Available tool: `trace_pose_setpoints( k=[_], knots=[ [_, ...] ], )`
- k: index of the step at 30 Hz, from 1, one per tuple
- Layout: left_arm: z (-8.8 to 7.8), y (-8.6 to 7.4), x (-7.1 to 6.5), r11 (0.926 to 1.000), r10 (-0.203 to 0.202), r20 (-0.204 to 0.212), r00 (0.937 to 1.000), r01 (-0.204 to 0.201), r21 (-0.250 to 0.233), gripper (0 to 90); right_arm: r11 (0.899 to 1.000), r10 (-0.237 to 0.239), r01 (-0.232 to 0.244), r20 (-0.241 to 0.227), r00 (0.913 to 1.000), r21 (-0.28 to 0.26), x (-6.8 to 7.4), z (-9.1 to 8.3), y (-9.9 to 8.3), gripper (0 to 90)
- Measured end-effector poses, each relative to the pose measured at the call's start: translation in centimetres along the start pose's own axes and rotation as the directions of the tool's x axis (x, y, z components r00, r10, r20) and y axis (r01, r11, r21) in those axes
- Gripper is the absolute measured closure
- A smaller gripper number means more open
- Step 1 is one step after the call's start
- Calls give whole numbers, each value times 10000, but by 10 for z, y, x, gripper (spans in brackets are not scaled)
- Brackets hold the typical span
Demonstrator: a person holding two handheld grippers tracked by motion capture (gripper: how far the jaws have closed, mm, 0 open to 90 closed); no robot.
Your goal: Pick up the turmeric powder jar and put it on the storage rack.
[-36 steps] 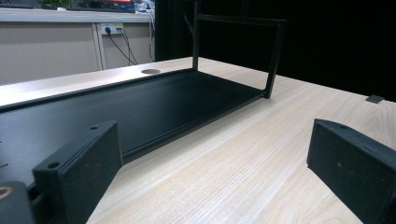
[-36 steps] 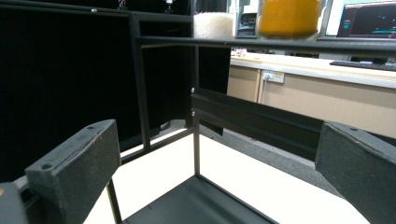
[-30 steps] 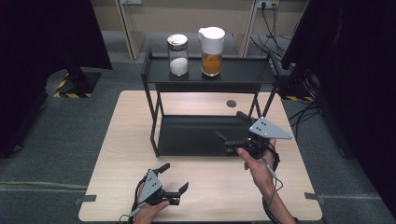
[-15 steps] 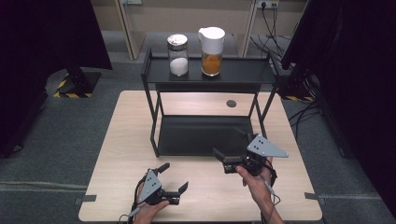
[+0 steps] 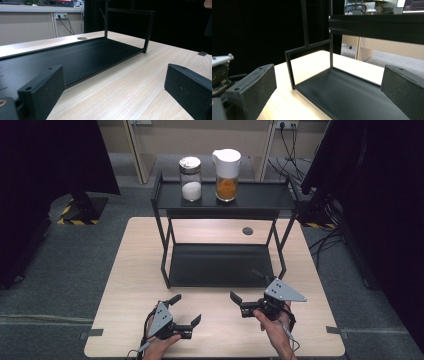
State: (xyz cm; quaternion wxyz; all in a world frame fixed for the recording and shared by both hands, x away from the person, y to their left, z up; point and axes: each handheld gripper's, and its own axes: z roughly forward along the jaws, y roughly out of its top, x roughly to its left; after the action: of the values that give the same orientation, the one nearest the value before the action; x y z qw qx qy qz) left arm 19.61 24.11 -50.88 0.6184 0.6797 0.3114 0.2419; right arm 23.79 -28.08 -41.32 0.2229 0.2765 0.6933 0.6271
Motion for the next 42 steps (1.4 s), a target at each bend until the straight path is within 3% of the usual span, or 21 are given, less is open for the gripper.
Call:
trace_pose_setpoints(
  k=[15,26,42],
  knots=[
    [0,0,1,10000,-86,-109,9999,86,-18,26,9999,-61,58,-247,9997,-98,2,7,-34,4],
    [-2,-1,1,9999,-66,-238,9997,63,-110,26,9992,187,-178,-256,9995,355,-1,12,-57,4],
    [-4,-2,-2,9998,59,-303,9995,-64,-174,26,9981,374,-372,-38,9993,482,-4,7,-66,5]
  ],
)
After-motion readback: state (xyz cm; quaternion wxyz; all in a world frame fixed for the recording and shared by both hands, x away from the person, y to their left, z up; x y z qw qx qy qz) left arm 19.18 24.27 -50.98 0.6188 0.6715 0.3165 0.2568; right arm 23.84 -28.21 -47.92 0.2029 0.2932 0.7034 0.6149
